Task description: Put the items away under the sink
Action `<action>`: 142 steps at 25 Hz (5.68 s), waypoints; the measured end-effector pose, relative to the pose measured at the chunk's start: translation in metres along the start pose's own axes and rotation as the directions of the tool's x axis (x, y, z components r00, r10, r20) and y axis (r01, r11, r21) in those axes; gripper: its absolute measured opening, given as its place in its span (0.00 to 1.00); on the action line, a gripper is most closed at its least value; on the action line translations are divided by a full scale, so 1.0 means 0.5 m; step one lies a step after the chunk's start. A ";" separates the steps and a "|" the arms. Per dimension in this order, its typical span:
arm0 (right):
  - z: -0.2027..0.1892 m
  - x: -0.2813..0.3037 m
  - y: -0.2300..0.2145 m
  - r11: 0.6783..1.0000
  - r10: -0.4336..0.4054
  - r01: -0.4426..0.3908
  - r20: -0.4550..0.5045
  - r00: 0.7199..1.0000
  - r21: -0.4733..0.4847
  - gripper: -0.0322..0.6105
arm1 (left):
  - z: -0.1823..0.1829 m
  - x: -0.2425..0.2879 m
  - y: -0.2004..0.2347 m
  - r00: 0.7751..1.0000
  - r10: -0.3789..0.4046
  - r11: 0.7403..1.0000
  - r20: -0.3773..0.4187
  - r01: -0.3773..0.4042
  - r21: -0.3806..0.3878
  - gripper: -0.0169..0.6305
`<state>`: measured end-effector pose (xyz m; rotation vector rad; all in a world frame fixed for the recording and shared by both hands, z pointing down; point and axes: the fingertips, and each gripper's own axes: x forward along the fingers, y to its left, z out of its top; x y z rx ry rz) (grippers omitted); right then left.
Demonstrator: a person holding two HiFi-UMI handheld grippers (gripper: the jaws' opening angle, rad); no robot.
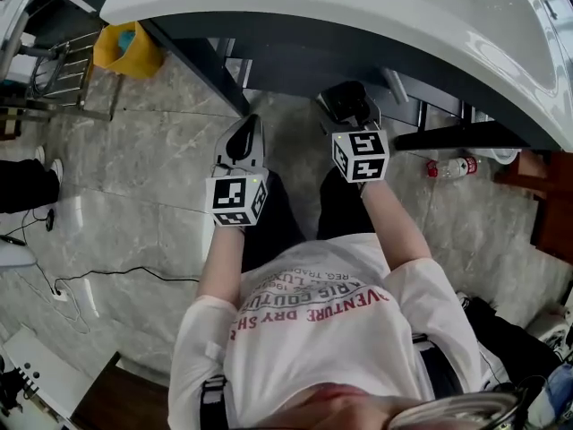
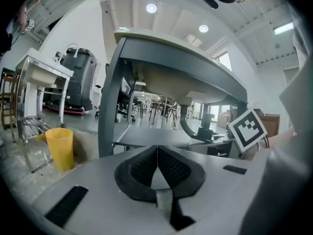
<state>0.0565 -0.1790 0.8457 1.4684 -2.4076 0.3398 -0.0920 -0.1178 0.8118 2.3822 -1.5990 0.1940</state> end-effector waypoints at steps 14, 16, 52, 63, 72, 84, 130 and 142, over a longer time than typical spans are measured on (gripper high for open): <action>0.063 0.120 -0.098 0.992 -0.125 0.124 0.030 0.992 0.019 0.63 | -0.048 0.012 0.015 0.999 -0.023 0.999 -0.039 0.022 -0.027 0.06; 0.056 0.132 -0.102 0.991 -0.135 0.134 0.012 0.991 0.021 0.63 | -0.051 0.011 0.016 0.999 -0.027 0.999 -0.043 0.026 -0.023 0.06; 0.076 0.201 -0.145 0.894 -0.445 0.445 -0.011 0.895 0.043 0.63 | -0.091 0.020 0.040 0.996 -0.048 0.999 -0.080 0.046 -0.030 0.06; 0.070 0.105 -0.107 0.942 -0.332 0.328 0.067 0.941 0.070 0.63 | -0.065 0.031 -0.002 0.995 -0.071 0.997 -0.066 0.071 -0.001 0.06; 0.008 -0.030 -0.046 0.966 -0.232 0.223 0.058 0.971 0.134 0.37 | -0.041 0.042 -0.074 0.991 -0.125 0.992 -0.045 0.125 -0.020 0.06; 0.123 -0.187 -0.029 0.970 -0.199 0.185 0.079 0.977 0.159 0.09 | 0.084 0.033 -0.180 0.970 -0.229 0.973 -0.088 0.225 -0.051 0.06; 1.103 -0.727 -0.045 0.964 -0.258 0.232 0.234 0.937 0.133 0.09 | 1.156 -0.254 -0.463 0.945 -0.301 0.953 0.130 0.295 0.063 0.06; 1.103 -0.749 -0.049 0.956 -0.281 0.253 0.221 0.934 0.145 0.09 | 1.165 -0.264 -0.474 0.944 -0.307 0.951 0.119 0.299 0.074 0.06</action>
